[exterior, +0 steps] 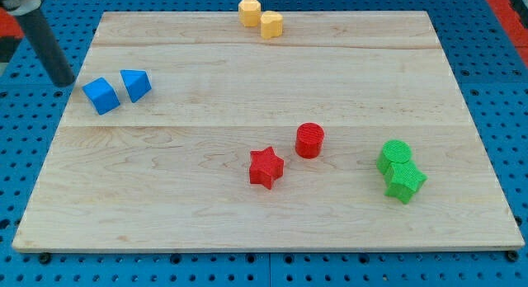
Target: Separate blue blocks from each other
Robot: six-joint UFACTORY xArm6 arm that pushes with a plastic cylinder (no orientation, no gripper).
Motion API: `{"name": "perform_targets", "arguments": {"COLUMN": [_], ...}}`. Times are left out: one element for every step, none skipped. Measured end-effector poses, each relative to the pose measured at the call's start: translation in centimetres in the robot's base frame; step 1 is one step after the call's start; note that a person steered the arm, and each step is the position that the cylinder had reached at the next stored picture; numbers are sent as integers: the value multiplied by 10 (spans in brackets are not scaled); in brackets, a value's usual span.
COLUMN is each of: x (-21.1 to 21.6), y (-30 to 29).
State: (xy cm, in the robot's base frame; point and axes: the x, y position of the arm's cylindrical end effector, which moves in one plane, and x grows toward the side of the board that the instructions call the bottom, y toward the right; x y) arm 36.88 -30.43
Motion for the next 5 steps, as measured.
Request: {"name": "perform_targets", "arguments": {"x": [12,35,50,5,-12], "y": [0,11,16,20,37]}}
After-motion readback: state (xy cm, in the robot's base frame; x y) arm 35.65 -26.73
